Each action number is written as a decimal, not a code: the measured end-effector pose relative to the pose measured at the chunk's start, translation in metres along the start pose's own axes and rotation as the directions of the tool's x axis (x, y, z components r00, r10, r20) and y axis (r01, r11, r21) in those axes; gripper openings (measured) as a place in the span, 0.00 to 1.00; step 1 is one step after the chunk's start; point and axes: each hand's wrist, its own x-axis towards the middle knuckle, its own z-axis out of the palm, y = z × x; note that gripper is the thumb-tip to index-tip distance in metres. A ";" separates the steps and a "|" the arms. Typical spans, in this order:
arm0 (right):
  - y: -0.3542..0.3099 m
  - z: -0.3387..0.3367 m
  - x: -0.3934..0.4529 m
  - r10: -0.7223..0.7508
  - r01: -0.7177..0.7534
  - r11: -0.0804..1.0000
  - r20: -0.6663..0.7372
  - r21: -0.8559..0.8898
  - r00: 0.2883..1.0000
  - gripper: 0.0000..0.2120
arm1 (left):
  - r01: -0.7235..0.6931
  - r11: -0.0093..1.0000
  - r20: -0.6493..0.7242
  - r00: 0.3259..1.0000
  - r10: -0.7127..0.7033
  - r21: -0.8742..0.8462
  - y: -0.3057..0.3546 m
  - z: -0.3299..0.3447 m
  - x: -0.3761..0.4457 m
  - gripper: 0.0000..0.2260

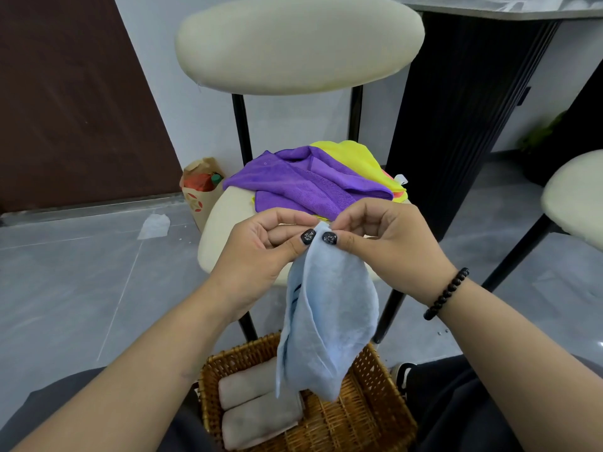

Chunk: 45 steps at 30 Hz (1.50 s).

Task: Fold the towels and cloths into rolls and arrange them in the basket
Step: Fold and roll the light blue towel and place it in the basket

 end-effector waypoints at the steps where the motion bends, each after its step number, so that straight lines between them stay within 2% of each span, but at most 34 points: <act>1: 0.000 0.000 0.000 0.002 -0.002 1.000 -0.011 -0.002 1.000 0.04 | -0.012 1.000 -0.005 1.000 0.012 0.011 0.000 0.000 0.000 0.11; 8: 0.007 0.013 -0.002 -0.021 0.005 0.993 -0.135 -0.119 0.991 0.07 | -0.098 0.994 -0.047 0.994 0.101 0.053 -0.004 0.003 0.000 0.11; 12: 0.012 0.019 -0.005 -0.210 0.161 0.913 -0.092 -0.375 0.973 0.11 | -0.121 0.991 -0.085 0.988 0.126 0.056 -0.005 0.001 0.000 0.10; 16: 0.013 0.021 -0.007 -0.264 0.194 0.887 -0.114 -0.419 0.958 0.07 | -0.149 0.988 -0.117 0.981 0.154 0.050 -0.008 0.001 0.001 0.11; 19: 0.014 0.025 -0.009 -0.327 0.228 0.857 -0.146 -0.462 0.934 0.06 | -0.231 0.967 -0.118 0.963 0.243 0.104 -0.012 0.004 0.001 0.12; 22: 0.014 0.023 -0.006 -0.402 0.260 0.812 -0.179 -0.522 0.898 0.09 | -0.323 0.892 -0.061 0.931 0.359 0.317 -0.017 0.006 -0.002 0.05; 25: 0.014 0.016 -0.002 -0.418 0.257 0.809 -0.208 -0.529 0.885 0.06 | -0.417 0.754 0.023 0.882 0.472 0.508 -0.022 0.005 -0.003 0.08; 28: 0.014 0.011 -0.002 -0.387 0.252 0.835 -0.196 -0.489 0.901 0.05 | -0.428 0.654 0.057 0.859 0.509 0.624 -0.030 0.005 -0.002 0.10; 32: 0.013 0.010 -0.002 -0.345 0.234 0.873 -0.202 -0.427 0.917 0.06 | -0.336 0.596 0.033 0.887 0.460 0.730 -0.044 0.006 0.000 0.13; 38: 0.013 0.000 0.002 -0.294 0.175 0.920 -0.324 -0.350 0.899 0.04 | -0.280 0.654 0.050 0.936 0.348 0.703 -0.055 0.010 0.001 0.15; 42: 0.010 -0.008 0.003 -0.291 0.153 0.928 -0.404 -0.339 0.868 0.05 | -0.151 0.696 0.049 0.985 0.165 0.702 -0.066 0.010 0.002 0.14; 45: 0.008 -0.020 0.007 -0.275 0.134 0.946 -0.508 -0.297 0.817 0.05 | -0.089 0.659 0.127 0.992 -0.010 0.747 -0.075 0.008 0.003 0.13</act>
